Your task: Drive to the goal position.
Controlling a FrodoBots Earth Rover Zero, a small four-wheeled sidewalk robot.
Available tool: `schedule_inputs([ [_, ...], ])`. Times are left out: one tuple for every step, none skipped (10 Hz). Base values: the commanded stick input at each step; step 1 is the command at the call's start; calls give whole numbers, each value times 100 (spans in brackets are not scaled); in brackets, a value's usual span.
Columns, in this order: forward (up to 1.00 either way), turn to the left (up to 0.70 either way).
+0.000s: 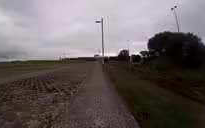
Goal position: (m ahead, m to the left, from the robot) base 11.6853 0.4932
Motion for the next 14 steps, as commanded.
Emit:
schedule_inputs([
  [70,0],
  [70,0],
  [70,0],
  [70,0],
  [70,0],
  [70,33],
  [70,18],
  [70,3],
  [70,13],
  [70,28],
  [70,35],
  [70,35],
  [70,35],
  [70,35],
])
